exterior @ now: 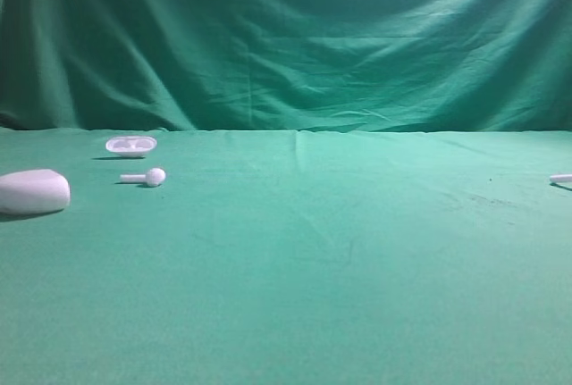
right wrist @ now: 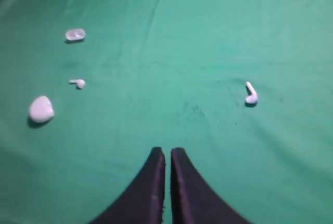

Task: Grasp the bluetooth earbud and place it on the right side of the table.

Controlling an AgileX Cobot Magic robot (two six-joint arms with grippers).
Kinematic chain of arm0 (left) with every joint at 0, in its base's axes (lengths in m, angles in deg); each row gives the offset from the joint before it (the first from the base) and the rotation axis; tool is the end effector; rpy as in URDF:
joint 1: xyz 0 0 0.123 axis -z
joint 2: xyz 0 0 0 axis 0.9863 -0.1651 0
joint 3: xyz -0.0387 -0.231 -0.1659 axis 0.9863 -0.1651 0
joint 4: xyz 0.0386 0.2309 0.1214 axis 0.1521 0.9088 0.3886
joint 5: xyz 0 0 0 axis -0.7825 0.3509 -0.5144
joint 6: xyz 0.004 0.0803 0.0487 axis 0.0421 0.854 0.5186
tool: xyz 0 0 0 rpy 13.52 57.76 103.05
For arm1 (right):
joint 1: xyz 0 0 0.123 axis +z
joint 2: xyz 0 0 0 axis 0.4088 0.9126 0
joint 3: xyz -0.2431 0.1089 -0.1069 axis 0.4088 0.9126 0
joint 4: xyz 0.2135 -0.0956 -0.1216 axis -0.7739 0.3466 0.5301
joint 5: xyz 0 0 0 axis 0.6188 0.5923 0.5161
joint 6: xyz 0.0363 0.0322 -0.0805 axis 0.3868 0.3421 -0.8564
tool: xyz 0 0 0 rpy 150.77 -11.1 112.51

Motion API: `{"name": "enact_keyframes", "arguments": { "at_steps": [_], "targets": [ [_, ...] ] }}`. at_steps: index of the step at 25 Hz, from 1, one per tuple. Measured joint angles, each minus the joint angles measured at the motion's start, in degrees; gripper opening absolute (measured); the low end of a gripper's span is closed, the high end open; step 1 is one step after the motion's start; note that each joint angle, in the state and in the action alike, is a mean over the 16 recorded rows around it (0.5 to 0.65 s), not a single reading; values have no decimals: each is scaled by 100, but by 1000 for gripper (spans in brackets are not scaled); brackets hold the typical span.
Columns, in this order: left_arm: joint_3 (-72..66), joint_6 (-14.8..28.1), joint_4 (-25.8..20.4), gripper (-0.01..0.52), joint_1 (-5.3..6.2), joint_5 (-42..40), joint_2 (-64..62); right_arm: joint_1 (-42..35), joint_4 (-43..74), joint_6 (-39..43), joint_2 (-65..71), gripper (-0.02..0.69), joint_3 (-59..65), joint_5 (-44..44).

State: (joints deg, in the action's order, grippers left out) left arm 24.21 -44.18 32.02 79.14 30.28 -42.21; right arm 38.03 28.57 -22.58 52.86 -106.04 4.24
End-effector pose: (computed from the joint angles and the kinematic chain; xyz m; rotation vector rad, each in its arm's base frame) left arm 0.0659 0.0006 0.1760 -0.0235 1.8348 -0.0012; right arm 0.0644 0.0283 0.3339 -0.2159 2.1565 0.3414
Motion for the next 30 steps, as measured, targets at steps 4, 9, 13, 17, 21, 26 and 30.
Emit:
{"name": "enact_keyframes", "arguments": {
  "at_steps": [4, 9, 13, 17, 21, 26, 30],
  "targets": [
    [0, 0, 0, 0, 0, 0, 0, -2, 86, -184, -297, 0, 84, -152],
    [0, 0, 0, 0, 0, 0, 0, -77, 402, -425, -699, 0, 422, -695],
    [0, 0, 0, 0, 0, 0, 0, -232, 657, -553, -1136, 0, 973, -1349],
    [0, 0, 0, 0, 0, 0, 0, -432, 808, -594, -1646, 0, 1732, -2064],
    [0, 0, 0, 0, 0, 0, 0, -629, 846, -585, -2057, 0, 2583, -2659],
    [0, 0, 0, 0, 0, 0, 0, -783, 846, -484, -2328, 0, 3425, -3036],
    [0, 0, 0, 0, 0, 0, 0, -815, 848, -381, -2390, 0, 3827, -3156]
  ]
}}
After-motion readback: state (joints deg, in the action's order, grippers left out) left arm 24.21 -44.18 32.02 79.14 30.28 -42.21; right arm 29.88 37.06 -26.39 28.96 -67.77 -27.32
